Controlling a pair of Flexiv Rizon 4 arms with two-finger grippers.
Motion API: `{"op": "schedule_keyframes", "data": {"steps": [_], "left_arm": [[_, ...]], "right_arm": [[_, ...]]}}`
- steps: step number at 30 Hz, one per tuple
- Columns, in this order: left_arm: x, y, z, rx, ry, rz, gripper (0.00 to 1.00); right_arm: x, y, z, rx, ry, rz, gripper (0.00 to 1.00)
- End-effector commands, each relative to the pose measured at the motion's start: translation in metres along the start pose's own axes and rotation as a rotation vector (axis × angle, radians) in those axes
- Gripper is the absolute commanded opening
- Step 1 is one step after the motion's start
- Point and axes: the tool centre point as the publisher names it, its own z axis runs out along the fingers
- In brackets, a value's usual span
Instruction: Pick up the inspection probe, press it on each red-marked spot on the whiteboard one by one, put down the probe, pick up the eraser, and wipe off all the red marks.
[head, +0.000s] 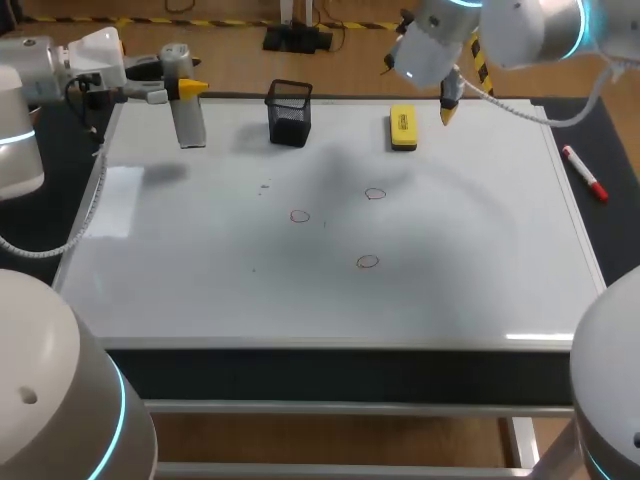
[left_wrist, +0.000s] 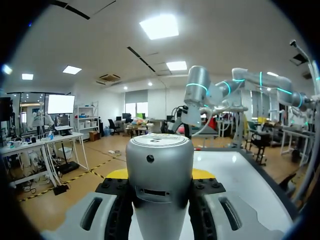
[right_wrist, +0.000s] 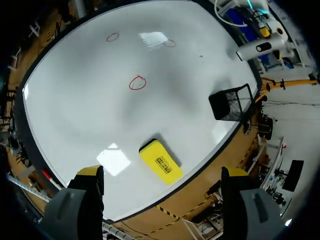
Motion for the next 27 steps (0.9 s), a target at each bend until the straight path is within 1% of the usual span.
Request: {"op": "schedule_keyframes", "data": {"steps": [1,3,4,5,6,9,13,15,22,24,26,27], "left_arm": [[0.001,-0.001,0.0,0.001,-0.002,0.001,0.0],[0.001,-0.001,0.0,0.001,-0.002,0.001,0.0],[0.001,-0.001,0.0,0.001,-0.002,0.001,0.0],[0.001,-0.001,0.0,0.001,-0.002,0.001,0.0],[0.001,-0.001,0.0,0.001,-0.002,0.001,0.0],[0.001,-0.001,0.0,0.001,-0.002,0.001,0.0],[0.001,-0.001,0.0,0.001,-0.002,0.001,0.0],[0.001,-0.001,0.0,0.001,-0.002,0.001,0.0],[0.001,-0.001,0.0,0.001,-0.002,0.001,0.0],[0.001,-0.001,0.0,0.001,-0.002,0.001,0.0],[0.001,-0.001,0.0,0.001,-0.002,0.001,0.0],[0.001,-0.001,0.0,0.001,-0.002,0.001,0.0]], "right_arm": [[-0.003,0.004,-0.004,0.089,0.301,-0.117,1.0],[-0.002,0.001,0.005,0.077,0.317,-0.159,1.0],[-0.003,0.001,0.01,0.061,0.304,-0.199,1.0],[-0.001,0.0,0.014,0.048,0.306,-0.202,1.0],[0.001,-0.001,0.02,0.049,0.336,-0.216,1.0],[0.004,-0.003,0.034,0.007,0.342,-0.264,1.0],[0.006,-0.006,0.05,-0.034,0.332,-0.305,1.0],[0.008,-0.009,0.057,-0.064,0.309,-0.322,1.0],[0.01,-0.02,0.076,-0.09,0.289,-0.379,1.0],[0.011,-0.023,0.081,-0.092,0.279,-0.388,1.0],[0.01,-0.025,0.085,-0.095,0.249,-0.415,1.0],[0.009,-0.026,0.087,-0.098,0.252,-0.416,1.0]]}}
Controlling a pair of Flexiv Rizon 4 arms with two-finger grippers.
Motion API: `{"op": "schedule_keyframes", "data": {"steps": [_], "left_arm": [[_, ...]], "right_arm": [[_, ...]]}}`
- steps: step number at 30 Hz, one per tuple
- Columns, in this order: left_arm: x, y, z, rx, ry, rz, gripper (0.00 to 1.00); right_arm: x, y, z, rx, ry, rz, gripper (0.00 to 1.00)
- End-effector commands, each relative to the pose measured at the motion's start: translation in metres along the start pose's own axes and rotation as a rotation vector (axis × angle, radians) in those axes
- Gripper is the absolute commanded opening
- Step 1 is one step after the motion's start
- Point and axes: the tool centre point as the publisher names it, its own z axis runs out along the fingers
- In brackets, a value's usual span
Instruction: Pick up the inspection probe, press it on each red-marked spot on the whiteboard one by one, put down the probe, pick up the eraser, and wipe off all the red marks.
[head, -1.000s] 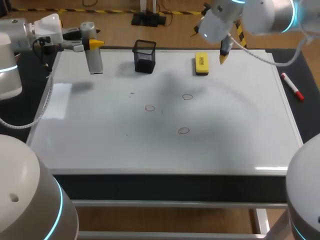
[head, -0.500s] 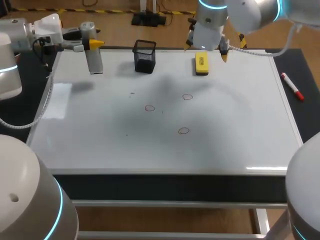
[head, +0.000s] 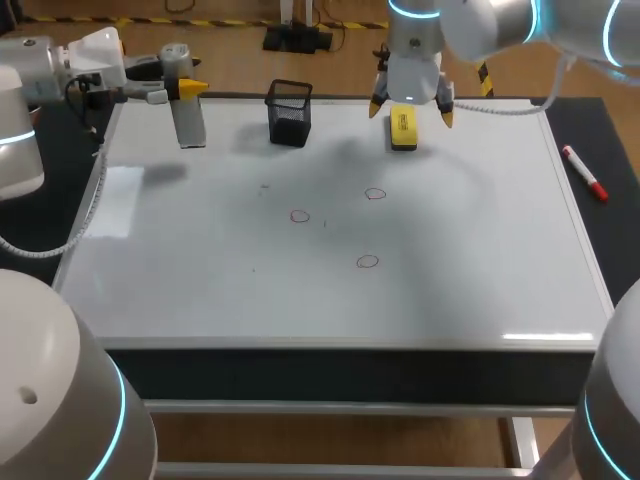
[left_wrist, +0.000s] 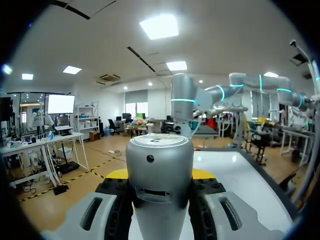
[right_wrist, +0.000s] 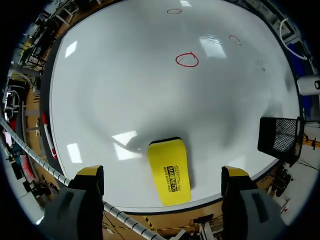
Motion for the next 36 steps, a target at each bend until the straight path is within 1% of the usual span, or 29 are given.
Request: {"op": "schedule_keyframes", "data": {"steps": [1,2,8,22,25,28,36], "left_arm": [[0.001,-0.001,0.0,0.001,-0.002,0.001,0.0],[0.001,-0.001,0.0,0.001,-0.002,0.001,0.0],[0.001,-0.001,0.0,0.001,-0.002,0.001,0.0],[0.001,-0.001,0.0,0.001,-0.002,0.001,0.0],[0.001,-0.001,0.0,0.001,-0.002,0.001,0.0],[0.001,-0.001,0.0,0.001,-0.002,0.001,0.0],[0.001,-0.001,0.0,0.001,-0.002,0.001,0.0]], "right_arm": [[-0.004,-0.01,0.011,-0.022,-0.006,-0.021,1.0],[-0.005,-0.011,0.012,-0.018,-0.019,-0.034,1.0],[-0.007,-0.015,0.017,-0.02,-0.024,-0.049,1.0],[-0.013,-0.009,0.023,-0.021,-0.017,-0.104,1.0],[-0.012,-0.01,0.024,-0.017,-0.048,-0.11,1.0],[-0.011,-0.011,0.024,-0.013,-0.058,-0.11,1.0],[-0.011,-0.016,0.026,-0.004,-0.043,-0.151,1.0]]}}
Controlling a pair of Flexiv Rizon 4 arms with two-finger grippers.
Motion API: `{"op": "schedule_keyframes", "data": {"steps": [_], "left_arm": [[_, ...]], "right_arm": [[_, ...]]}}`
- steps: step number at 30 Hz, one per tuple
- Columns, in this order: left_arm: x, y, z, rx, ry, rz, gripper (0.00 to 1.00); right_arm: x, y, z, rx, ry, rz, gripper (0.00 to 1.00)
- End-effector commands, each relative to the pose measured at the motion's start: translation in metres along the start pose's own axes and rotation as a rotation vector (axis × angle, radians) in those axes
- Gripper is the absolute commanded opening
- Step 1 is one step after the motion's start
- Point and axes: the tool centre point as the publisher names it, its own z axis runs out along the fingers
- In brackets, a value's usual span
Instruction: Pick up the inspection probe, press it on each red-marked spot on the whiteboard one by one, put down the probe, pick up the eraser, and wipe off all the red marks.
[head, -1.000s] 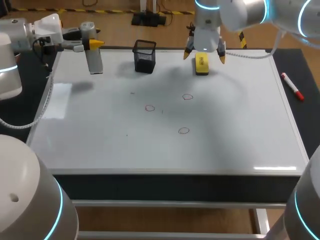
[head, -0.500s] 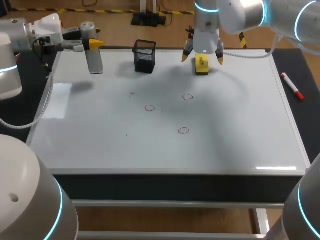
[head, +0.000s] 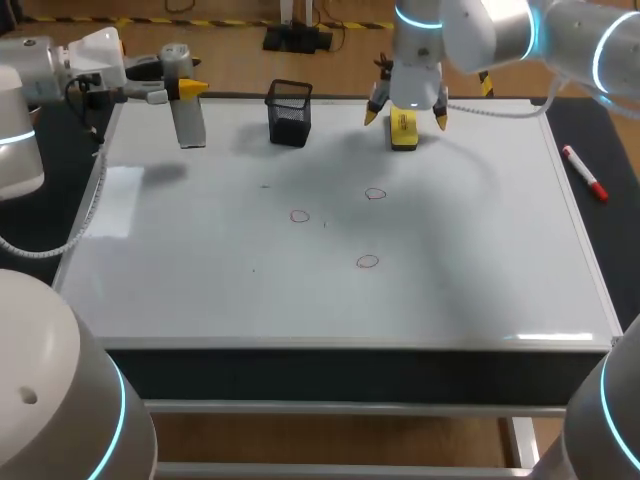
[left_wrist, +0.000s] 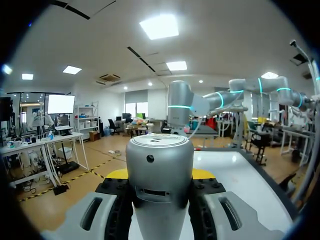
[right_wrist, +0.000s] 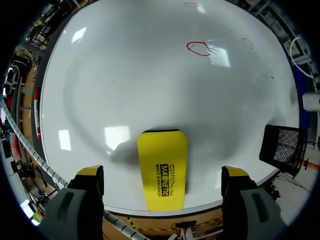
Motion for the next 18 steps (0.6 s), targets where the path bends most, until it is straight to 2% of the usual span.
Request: {"op": "schedule_keyframes", "data": {"steps": [1,6,8,9,10,11,12,13,18], "left_arm": [[0.0007,-0.0008,-0.0001,0.001,-0.002,0.001,0.0],[0.0007,-0.0008,-0.0001,0.001,-0.002,0.001,0.0],[0.0007,-0.0008,-0.0001,0.001,-0.002,0.001,0.0],[0.0007,-0.0008,-0.0001,0.001,-0.002,0.001,0.0],[0.0007,-0.0008,-0.0001,0.001,-0.002,0.001,0.0],[0.0007,-0.0008,-0.0001,0.001,-0.002,0.001,0.0],[0.0007,-0.0008,-0.0001,0.001,-0.002,0.001,0.0],[0.0007,-0.0008,-0.0001,0.001,-0.002,0.001,0.0],[0.0007,-0.0008,-0.0001,0.001,-0.002,0.001,0.0]], "right_arm": [[-0.0002,-0.0021,-0.0015,-0.001,0.011,-0.005,1.0],[-0.0009,-0.0043,-0.0022,-0.002,0.016,-0.007,0.99],[-0.0005,-0.0049,-0.0027,-0.002,0.018,-0.004,0.73],[-0.0002,-0.005,-0.0028,-0.002,0.023,-0.006,0.67],[-0.0001,-0.0052,-0.0028,-0.002,0.024,-0.005,0.53],[0.0006,-0.0054,-0.0024,-0.003,0.027,-0.001,0.46],[0.001,-0.0054,-0.0022,-0.004,0.028,0.003,0.31],[0.0015,-0.0054,-0.0018,-0.006,0.028,0.006,0.02],[0.0033,-0.0051,-0.0001,-0.014,0.03,0.017,0.0]]}}
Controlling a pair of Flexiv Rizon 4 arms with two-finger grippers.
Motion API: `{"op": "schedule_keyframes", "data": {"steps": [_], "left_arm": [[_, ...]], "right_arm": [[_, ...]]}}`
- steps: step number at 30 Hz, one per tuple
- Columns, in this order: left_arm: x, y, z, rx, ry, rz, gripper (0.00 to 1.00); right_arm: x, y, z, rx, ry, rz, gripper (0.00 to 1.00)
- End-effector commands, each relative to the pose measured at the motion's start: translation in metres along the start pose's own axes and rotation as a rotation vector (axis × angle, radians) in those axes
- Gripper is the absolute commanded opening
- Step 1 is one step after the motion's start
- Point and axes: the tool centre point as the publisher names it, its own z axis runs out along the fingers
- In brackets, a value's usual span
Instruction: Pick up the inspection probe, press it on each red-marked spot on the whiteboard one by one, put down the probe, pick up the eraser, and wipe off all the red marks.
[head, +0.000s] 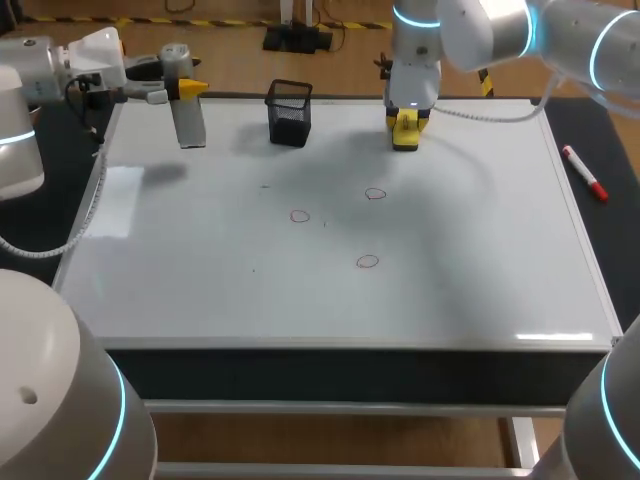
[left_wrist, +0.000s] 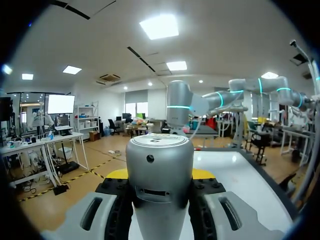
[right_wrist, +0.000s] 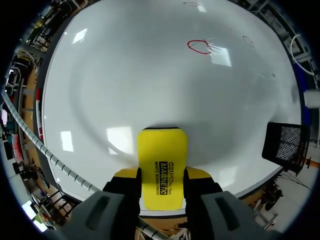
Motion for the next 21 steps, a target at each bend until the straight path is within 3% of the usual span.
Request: {"op": "schedule_keyframes", "data": {"steps": [1,12,21], "left_arm": [[0.001,-0.001,0.0,0.001,-0.002,0.001,0.0],[0.001,-0.001,0.0,0.001,-0.002,0.001,0.0],[0.001,-0.001,0.0,0.001,-0.002,0.001,0.0]], "right_arm": [[0.0,-0.002,-0.002,-0.006,0.008,0.005,0.0],[0.019,0.01,-0.032,0.035,0.006,0.079,0.0],[0.073,0.037,-0.041,0.027,0.009,0.219,0.0]]}}
